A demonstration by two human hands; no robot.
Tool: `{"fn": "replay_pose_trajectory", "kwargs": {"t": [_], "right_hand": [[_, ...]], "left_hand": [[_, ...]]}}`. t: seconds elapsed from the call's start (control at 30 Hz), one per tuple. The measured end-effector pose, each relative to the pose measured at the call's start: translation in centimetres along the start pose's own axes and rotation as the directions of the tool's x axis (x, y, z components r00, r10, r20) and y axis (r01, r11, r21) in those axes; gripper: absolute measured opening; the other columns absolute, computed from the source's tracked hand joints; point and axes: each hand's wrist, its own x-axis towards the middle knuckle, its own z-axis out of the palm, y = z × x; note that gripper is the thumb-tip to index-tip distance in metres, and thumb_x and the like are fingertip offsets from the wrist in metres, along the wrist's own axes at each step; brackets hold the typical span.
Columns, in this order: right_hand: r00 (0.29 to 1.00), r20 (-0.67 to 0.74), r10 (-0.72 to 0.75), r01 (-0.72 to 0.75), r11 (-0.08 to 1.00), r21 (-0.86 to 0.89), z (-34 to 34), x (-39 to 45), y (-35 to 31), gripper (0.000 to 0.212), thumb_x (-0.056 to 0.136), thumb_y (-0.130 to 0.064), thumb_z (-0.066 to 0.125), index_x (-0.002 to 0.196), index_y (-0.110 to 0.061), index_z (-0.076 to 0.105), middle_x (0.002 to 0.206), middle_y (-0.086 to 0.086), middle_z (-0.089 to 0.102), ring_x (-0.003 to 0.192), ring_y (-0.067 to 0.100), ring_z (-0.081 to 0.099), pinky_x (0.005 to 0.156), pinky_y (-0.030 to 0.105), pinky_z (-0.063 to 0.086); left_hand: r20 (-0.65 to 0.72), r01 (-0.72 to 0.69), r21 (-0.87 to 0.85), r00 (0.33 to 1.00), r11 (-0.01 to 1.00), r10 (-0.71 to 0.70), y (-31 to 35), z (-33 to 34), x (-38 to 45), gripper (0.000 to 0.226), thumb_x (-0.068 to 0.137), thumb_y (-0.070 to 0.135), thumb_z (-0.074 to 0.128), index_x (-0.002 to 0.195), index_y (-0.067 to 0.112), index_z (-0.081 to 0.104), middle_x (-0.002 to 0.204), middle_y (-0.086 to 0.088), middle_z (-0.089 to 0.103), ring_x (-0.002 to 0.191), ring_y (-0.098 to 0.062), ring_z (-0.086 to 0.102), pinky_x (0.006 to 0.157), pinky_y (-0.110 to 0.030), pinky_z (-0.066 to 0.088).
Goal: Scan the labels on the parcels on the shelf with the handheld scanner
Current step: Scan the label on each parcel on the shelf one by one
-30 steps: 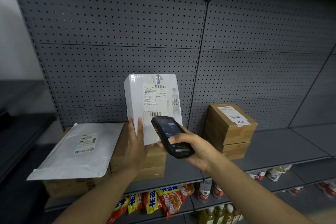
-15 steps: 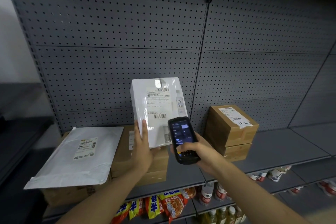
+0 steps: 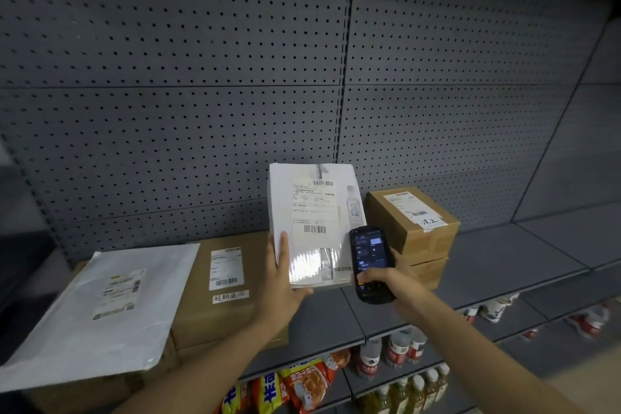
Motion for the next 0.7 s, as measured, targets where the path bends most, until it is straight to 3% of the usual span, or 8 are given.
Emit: {"fn": "replay_pose_trajectory", "kwargs": {"t": [0.1,0.3,0.43,0.6,0.7], "right_hand": [[1.0,0.011,0.023,-0.022,1.0,-0.003,-2.3,2.0,0.1,0.07,0.063,0.008,0.078,0.123,-0.017,0.052,0.109,0.012,0.066,0.096,0.028,0.064,0.077,0.041,0.053],[0.999,0.026,0.032,-0.028,0.989,-0.148,-6.3,6.0,0.6,0.083,0.047,-0.007,0.08,0.125,-0.019,0.053,0.104,0.005,0.069,0.097,0.025,0.065,0.089,0.046,0.055],[0.997,0.051,0.058,-0.047,0.978,-0.203,-8.3,8.1,1.4,0.07,0.059,0.004,0.081,0.119,-0.015,0.052,0.095,0.001,0.067,0.087,0.018,0.063,0.07,0.032,0.053],[0.987,0.059,0.151,-0.131,0.959,-0.249,-9.2,10.1,3.5,0.078,0.05,-0.003,0.081,0.12,-0.016,0.049,0.101,0.006,0.068,0.095,0.027,0.065,0.084,0.043,0.055],[0.984,0.049,0.172,-0.153,0.95,-0.272,-9.3,11.4,4.8,0.077,0.053,0.001,0.082,0.122,-0.01,0.051,0.102,0.009,0.068,0.096,0.028,0.065,0.079,0.039,0.055]], "left_hand": [[0.021,0.065,-0.006,0.998,0.998,-0.064,0.9,2.4,1.0,0.125,0.076,0.017,0.078,0.139,0.042,-0.027,0.155,0.006,-0.026,0.147,-0.017,-0.002,0.113,-0.034,0.028],[0.086,0.207,-0.08,0.976,0.975,-0.2,3.2,7.1,2.5,0.121,0.076,0.022,0.078,0.146,0.031,-0.021,0.157,0.002,-0.02,0.146,-0.016,0.005,0.113,-0.028,0.023],[0.173,0.316,-0.085,0.939,0.945,-0.298,3.0,9.4,3.3,0.124,0.072,0.023,0.082,0.149,0.025,-0.015,0.158,0.001,-0.012,0.145,-0.017,0.01,0.112,-0.025,0.023],[0.25,0.42,-0.059,0.884,0.906,-0.394,1.0,11.9,4.0,0.125,0.071,0.019,0.082,0.149,0.027,-0.015,0.158,0.0,-0.009,0.144,-0.021,0.017,0.112,-0.033,0.033],[0.301,0.441,-0.038,0.86,0.896,-0.411,-0.5,13.2,4.8,0.123,0.072,0.018,0.081,0.149,0.025,-0.015,0.159,-0.003,-0.011,0.145,-0.022,0.014,0.115,-0.035,0.028]]}}
